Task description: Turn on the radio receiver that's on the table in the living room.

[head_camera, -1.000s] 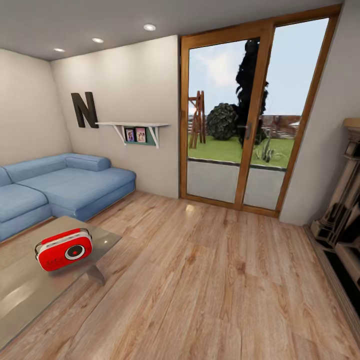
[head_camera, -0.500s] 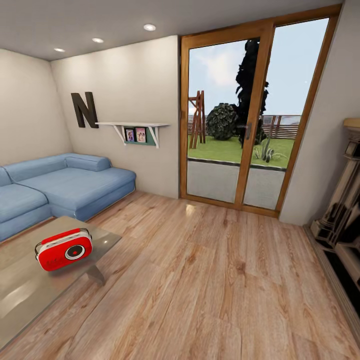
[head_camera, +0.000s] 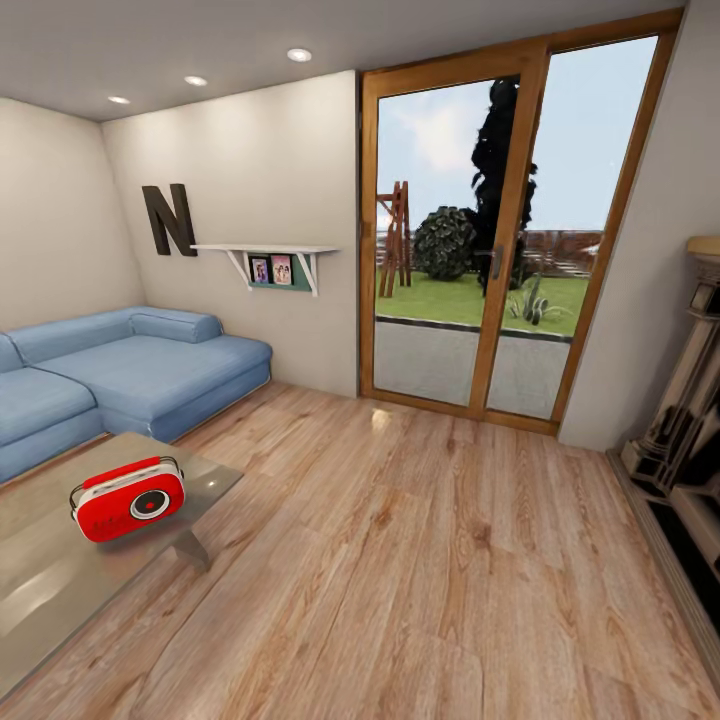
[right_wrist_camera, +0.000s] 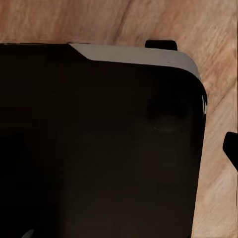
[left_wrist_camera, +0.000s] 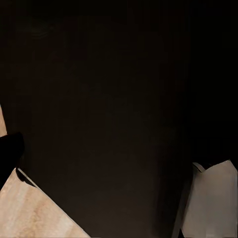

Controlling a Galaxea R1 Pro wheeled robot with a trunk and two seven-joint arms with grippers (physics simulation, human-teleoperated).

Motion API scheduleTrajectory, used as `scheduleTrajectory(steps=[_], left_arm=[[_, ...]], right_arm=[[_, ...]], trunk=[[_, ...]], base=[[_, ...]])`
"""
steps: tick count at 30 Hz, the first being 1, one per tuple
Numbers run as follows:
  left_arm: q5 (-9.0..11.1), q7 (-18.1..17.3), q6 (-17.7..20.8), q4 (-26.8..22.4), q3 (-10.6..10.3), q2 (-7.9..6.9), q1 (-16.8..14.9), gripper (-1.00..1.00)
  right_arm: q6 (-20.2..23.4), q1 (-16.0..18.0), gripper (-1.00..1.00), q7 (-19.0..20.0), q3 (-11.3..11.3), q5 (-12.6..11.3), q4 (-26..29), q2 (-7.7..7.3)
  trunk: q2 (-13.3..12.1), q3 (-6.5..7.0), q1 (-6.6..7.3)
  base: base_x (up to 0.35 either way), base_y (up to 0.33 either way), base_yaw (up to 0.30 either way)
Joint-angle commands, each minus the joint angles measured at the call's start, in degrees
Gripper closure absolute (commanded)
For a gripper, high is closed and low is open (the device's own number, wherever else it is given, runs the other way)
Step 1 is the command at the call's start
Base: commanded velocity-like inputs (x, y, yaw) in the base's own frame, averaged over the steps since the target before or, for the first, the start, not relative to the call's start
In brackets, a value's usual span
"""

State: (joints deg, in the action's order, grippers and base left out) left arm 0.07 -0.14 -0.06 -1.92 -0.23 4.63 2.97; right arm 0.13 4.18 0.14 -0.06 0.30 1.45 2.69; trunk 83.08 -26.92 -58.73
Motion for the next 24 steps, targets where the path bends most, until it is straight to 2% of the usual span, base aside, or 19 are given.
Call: scheduleTrajectory(steps=[1, 3, 6, 7, 8, 9, 11, 14, 17, 19, 20, 24], left_arm=[[0.0, 0.0, 0.1, -0.9, 0.0, -0.09, 0.0, -1.0], [0.1, 0.1, 0.3, -5.2, 0.7, -0.53, 0.0, -1.0], [1.2, 0.1, 0.4, -8.3, 2.2, -1.09, 0.0, -1.0], [2.4, 0.1, 0.7, -10.6, 3.4, -1.99, 0.0, -1.0], [4.4, 0.0, 2.2, -13.4, 4.6, -4.42, 0.0, -1.0], [4.9, 0.0, 2.6, -13.7, 4.7, -4.98, 0.0, -1.0], [6.7, -0.1, 3.4, -14.7, 5.1, -7.15, 0.0, -1.0], [9.5, -0.2, 3.8, -16.0, 5.2, -9.01, 0.0, -1.0], [11.6, -0.1, 4.1, -18.4, 5.2, -9.67, 0.0, -1.0], [12.2, -0.1, 4.6, -21.0, 5.2, -9.86, 0.0, -1.0], [12.5, -0.1, 5.7, -24.0, 5.2, -9.95, 0.0, -1.0], [12.6, 0.0, 8.6, -30.5, 5.2, -9.99, 0.0, -1.0]], right_arm=[[0.1, 0.0, -1.0, 0.0, 0.0, 0.0, 1.2, -0.03], [0.4, 0.1, -1.0, 0.0, 0.0, 0.0, 7.4, -0.45], [0.5, 0.1, -1.0, 0.1, 0.0, 0.0, 11.9, -1.14], [0.5, 0.1, -1.0, 0.0, 0.0, 0.1, 15.6, -1.67], [0.6, 0.1, -1.0, 0.1, -0.1, 0.0, 21.3, -2.9], [0.6, 0.1, -1.0, 0.1, -0.2, 0.0, 22.1, -3.21], [0.5, 0.1, -1.0, 0.1, -0.3, 0.0, 24.9, -4.49], [0.4, 0.1, -1.0, 0.2, -0.4, 0.0, 27.9, -5.57], [0.3, 0.1, -1.0, 0.2, -0.4, 0.0, 30.9, -5.94], [0.3, 0.1, -1.0, 0.2, -0.4, -0.1, 32.7, -6.04], [0.3, 0.1, -1.0, 0.2, -0.4, -0.1, 34.7, -6.09], [0.5, 0.1, -1.0, 0.1, -0.4, -0.1, 38.7, -6.11]], trunk=[[0.0, -0.01, 0.0], [0.0, -0.01, 0.0], [0.0, -0.01, 0.0], [0.0, -0.01, 0.0], [0.0, -0.01, 0.0], [0.0, -0.01, 0.0], [0.0, -0.01, 0.0], [0.0, -0.01, 0.0], [0.0, -0.01, 0.0], [0.0, -0.01, 0.0], [0.0, -0.01, 0.0], [0.0, -0.01, 0.0]], base=[[0.0, 0.0, 0.0], [0.0, 0.0, 0.0], [0.0, 0.0, 0.0], [0.0, 0.0, 0.0], [0.0, 0.0, 0.0], [0.0, 0.0, 0.0], [0.0, 0.0, 0.0], [0.0, 0.0, 0.0], [0.0, 0.0, 0.0], [0.0, 0.0, 0.0], [0.0, 0.0, 0.0], [0.0, 0.0, 0.0]])
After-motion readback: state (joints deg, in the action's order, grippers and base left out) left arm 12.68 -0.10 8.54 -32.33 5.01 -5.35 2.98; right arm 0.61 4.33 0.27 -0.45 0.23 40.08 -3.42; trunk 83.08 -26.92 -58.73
